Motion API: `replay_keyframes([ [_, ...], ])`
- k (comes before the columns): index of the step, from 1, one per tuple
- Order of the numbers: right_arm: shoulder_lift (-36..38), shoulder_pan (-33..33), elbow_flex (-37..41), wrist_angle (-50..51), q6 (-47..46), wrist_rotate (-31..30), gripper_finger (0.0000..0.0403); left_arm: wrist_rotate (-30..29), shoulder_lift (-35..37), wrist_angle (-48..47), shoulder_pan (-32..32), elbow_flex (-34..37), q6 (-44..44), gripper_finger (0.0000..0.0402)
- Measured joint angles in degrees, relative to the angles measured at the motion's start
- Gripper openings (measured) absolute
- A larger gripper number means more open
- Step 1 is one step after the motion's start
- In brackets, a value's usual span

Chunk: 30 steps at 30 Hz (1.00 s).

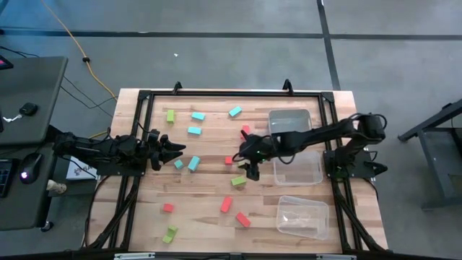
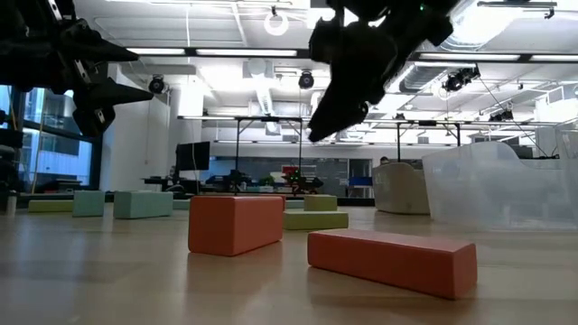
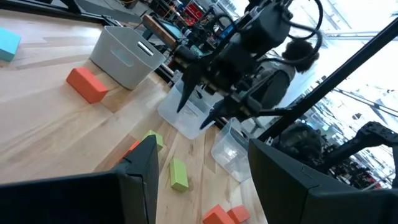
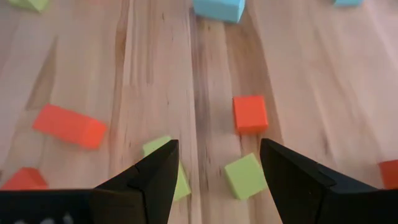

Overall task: Sort & place blocks by color
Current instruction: Put the light green block into the gray bin

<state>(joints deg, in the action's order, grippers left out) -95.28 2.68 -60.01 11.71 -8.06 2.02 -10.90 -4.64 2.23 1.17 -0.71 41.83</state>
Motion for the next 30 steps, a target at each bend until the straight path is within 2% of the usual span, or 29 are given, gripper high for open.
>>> replay_keyframes([
  [19,-8.6,0.0,0.1,-0.5,3.1,-0.4,0.0216,0.0,0.0,0.0,0.0,0.0,0.0,0.0175],
  [30,-8.9,0.0,0.1,-0.7,3.2,-2.6,0.0216,0.0,0.0,0.0,0.0,0.0,0.0,0.0175],
])
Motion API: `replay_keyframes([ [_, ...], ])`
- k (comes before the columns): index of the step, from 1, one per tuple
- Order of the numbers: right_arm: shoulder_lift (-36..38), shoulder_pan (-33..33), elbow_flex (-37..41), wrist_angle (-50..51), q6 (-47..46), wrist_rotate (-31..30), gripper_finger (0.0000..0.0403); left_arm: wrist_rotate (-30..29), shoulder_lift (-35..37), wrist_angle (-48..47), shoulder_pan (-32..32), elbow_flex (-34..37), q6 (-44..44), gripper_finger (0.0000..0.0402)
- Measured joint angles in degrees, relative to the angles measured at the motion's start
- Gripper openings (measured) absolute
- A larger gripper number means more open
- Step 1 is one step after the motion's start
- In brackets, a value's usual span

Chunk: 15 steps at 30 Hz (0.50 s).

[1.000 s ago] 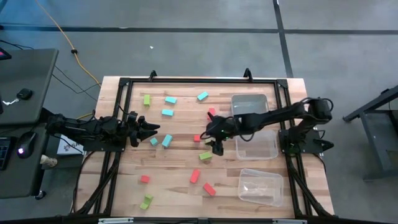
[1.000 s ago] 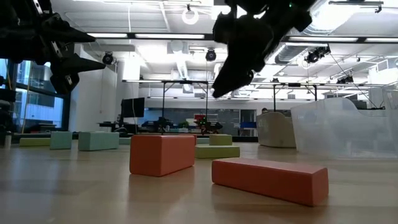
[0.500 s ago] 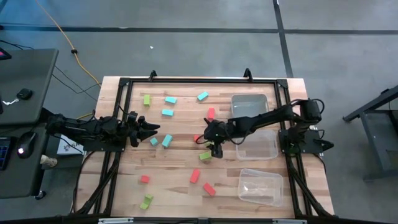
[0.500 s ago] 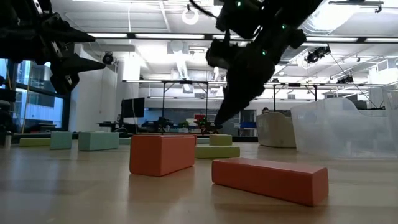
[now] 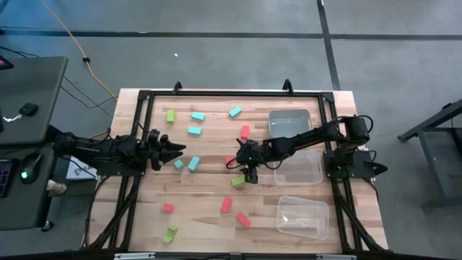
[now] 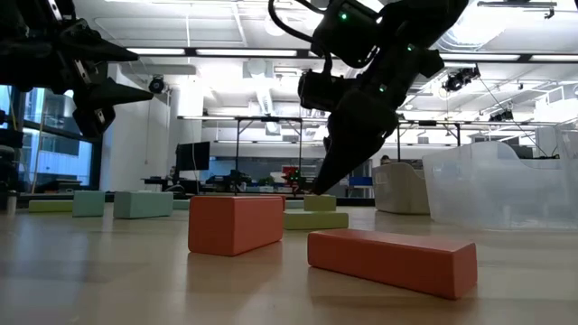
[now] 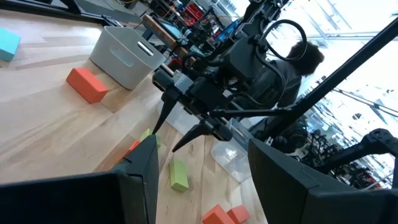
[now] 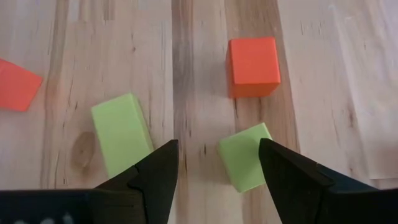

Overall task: Sort & place blocks by color
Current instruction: Put the light green block into the gray bin

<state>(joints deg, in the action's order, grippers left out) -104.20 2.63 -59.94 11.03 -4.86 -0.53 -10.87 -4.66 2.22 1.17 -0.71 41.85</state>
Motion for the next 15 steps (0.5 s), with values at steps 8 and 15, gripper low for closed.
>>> replay_keyframes([
  [8,0.3,-0.1,0.0,-0.2,1.3,-2.5,0.0216,0.0,0.0,0.0,0.0,0.0,0.0,0.0174],
  [15,0.3,-0.4,0.0,-0.4,4.1,-4.7,0.0216,0.0,0.0,0.0,0.0,0.0,0.0,0.0174],
])
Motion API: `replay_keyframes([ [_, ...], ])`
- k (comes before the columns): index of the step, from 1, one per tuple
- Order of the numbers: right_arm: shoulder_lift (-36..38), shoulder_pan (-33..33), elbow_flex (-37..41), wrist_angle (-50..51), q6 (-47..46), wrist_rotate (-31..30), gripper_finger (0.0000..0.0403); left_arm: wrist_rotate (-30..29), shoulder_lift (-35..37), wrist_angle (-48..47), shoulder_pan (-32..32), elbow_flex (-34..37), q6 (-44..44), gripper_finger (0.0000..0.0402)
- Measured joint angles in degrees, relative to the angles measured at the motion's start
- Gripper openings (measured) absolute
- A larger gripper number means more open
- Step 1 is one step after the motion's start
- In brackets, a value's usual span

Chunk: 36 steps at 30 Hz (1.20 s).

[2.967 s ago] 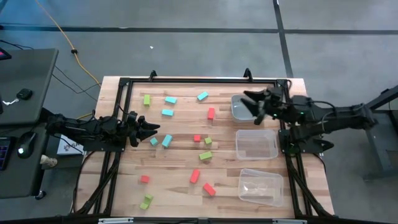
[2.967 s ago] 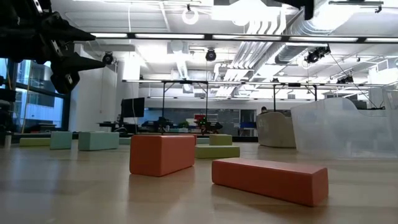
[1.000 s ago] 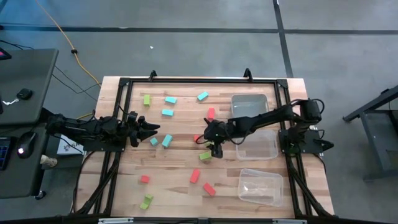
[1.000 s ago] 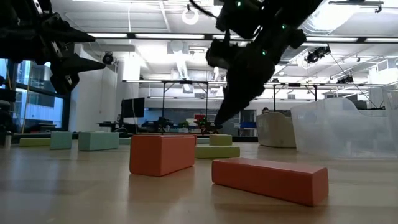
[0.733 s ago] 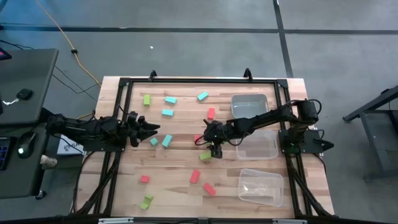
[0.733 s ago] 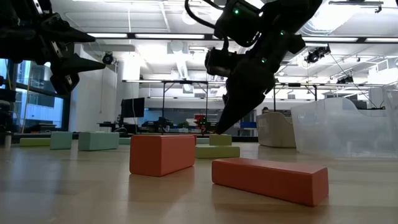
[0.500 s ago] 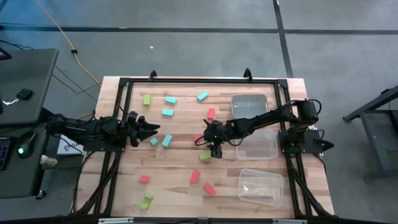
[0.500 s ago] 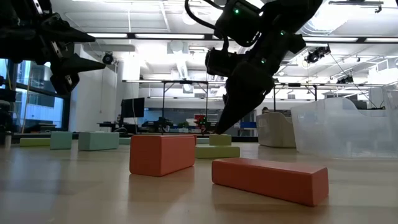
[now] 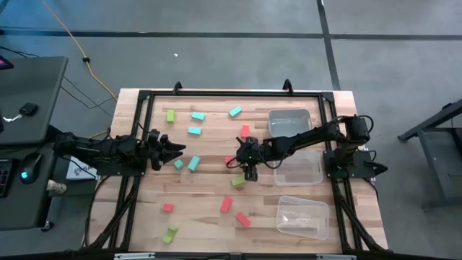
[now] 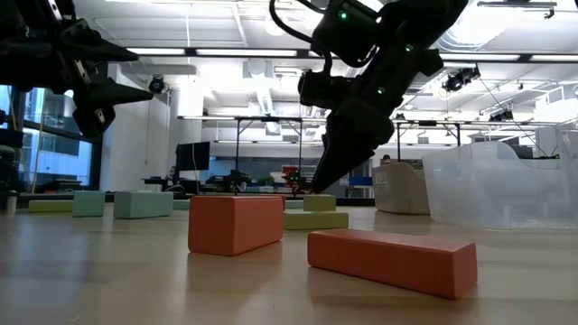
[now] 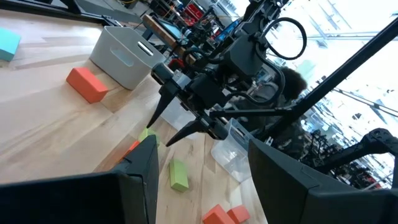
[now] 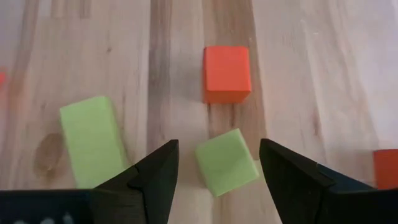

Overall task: Sort & place blocks by color
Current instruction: Put the light green block into the gray bin

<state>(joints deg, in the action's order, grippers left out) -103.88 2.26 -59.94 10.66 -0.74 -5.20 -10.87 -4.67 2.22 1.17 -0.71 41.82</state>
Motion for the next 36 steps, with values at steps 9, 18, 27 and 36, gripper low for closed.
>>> replay_keyframes([
  [9,-0.1,-2.9,0.0,0.3,0.9,4.9,0.0216,-0.1,0.0,0.0,0.0,0.0,-1.4,0.0174],
  [18,-0.5,-3.0,0.0,0.9,2.2,5.0,0.0216,-0.1,0.0,0.0,0.0,0.0,-1.5,0.0174],
  [27,-1.3,-3.4,0.0,0.8,1.9,6.7,0.0216,-0.2,0.0,0.0,0.0,0.0,-1.5,0.0174],
  [36,-2.9,-2.9,0.0,0.0,0.6,6.7,0.0216,-0.3,0.0,0.0,0.0,0.0,-1.5,0.0174],
])
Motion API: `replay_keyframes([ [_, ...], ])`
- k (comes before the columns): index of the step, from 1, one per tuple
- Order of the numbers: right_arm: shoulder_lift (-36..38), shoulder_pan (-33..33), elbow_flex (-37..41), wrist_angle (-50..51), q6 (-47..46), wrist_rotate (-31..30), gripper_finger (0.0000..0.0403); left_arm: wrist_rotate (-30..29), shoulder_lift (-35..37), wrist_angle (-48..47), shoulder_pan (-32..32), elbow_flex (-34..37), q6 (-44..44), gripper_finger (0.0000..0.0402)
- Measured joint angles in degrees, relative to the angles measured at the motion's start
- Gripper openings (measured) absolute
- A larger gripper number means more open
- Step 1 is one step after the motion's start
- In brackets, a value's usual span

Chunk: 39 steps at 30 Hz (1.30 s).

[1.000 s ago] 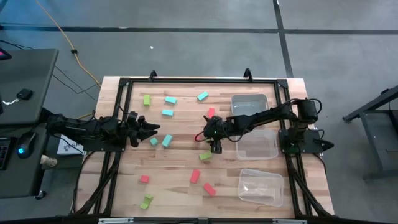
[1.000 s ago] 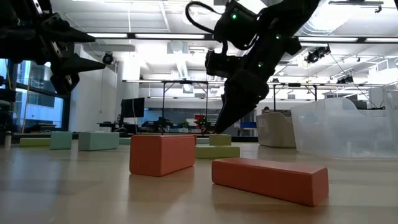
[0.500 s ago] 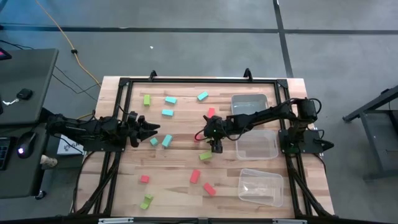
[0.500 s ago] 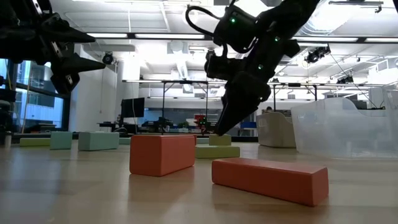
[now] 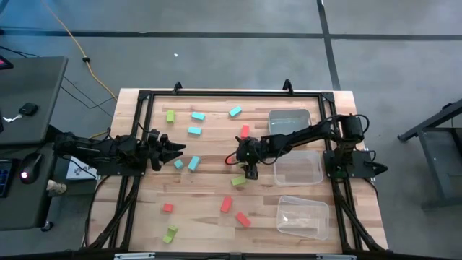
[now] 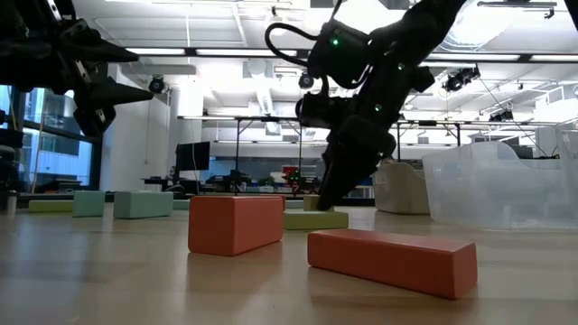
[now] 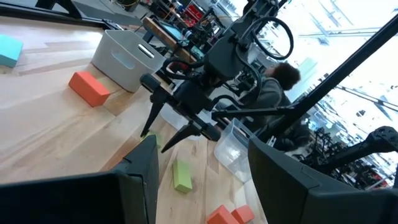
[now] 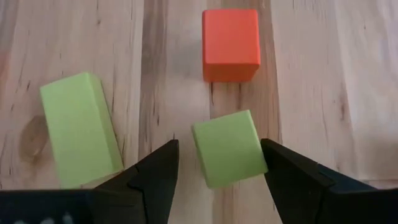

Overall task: Sort & place blocks by color
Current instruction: Put the light green block into the gray bin

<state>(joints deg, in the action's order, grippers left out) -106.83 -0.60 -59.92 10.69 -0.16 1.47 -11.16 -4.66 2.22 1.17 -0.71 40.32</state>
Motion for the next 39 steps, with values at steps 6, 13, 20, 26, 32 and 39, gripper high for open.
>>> replay_keyframes([
  [6,0.0,-0.2,0.0,-0.7,0.1,-0.1,0.0216,0.0,0.0,0.0,0.0,0.0,0.0,0.0175],
  [13,0.0,-0.2,0.0,-0.7,0.1,-0.1,0.0184,0.0,0.0,0.0,0.0,0.0,0.0,0.0174],
  [20,0.1,-0.2,0.0,-0.8,-2.8,0.3,0.0118,0.0,0.0,0.0,0.0,0.0,0.0,0.0174],
  [26,0.1,-0.1,0.0,-1.4,-9.2,0.3,0.0110,0.0,0.0,0.0,0.0,0.0,0.0,0.0174],
  [32,0.3,0.0,-2.0,-0.6,-16.2,0.4,0.0111,0.0,0.0,0.0,0.0,0.0,0.0,0.0174],
  [39,0.3,1.1,-10.8,5.0,-16.6,-4.8,0.0110,0.0,0.0,0.0,0.0,0.0,0.0,0.0174],
])
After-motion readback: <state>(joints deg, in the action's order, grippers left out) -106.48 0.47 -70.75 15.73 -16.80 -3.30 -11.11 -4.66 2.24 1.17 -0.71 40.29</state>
